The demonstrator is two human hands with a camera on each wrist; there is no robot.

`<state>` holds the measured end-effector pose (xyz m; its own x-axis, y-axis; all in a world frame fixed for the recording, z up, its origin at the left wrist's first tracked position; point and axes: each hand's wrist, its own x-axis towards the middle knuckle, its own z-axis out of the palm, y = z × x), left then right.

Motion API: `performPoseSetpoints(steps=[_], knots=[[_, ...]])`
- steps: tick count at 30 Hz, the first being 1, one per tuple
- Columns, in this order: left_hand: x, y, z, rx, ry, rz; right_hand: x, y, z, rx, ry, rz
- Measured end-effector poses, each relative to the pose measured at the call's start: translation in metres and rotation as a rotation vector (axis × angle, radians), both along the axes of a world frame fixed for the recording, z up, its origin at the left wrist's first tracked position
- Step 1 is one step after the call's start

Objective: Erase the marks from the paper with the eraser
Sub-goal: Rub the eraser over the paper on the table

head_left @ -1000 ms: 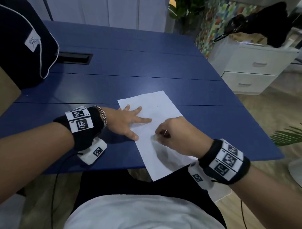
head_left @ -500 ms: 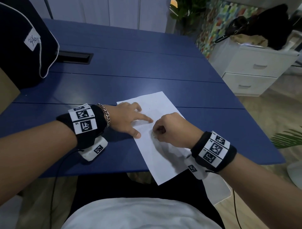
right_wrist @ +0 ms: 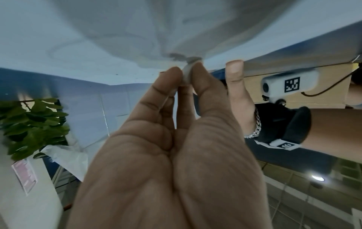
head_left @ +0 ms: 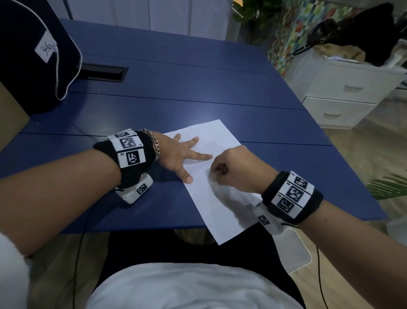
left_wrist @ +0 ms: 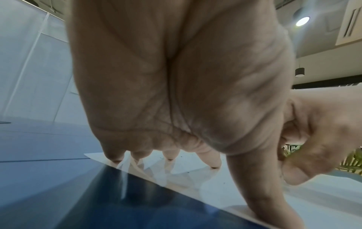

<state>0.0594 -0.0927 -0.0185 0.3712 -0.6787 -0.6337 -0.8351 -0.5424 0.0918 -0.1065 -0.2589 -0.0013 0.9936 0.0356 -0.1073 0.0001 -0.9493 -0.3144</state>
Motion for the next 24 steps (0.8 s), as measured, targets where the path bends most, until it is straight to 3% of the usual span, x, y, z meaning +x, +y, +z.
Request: performPoseSetpoints(steps=[6, 11, 16, 21, 24], knots=[[-0.002, 0.000, 0.001, 0.017, -0.013, 0.002, -0.009, 0.017, -0.002, -0.021, 0.041, 0.149], [-0.004, 0.000, 0.002, 0.012, -0.016, 0.002, 0.007, -0.001, -0.003, -0.040, -0.050, -0.050], [-0.006, 0.000, 0.005, 0.027, -0.012, 0.004, -0.015, 0.029, 0.003, -0.050, 0.073, 0.202], [-0.009, -0.001, 0.011, 0.053, -0.036, -0.006, 0.006, 0.005, 0.004, -0.072, 0.010, 0.031], [-0.010, -0.002, 0.013, 0.061, -0.040, -0.002, -0.004, 0.024, 0.002, -0.032, 0.017, 0.151]])
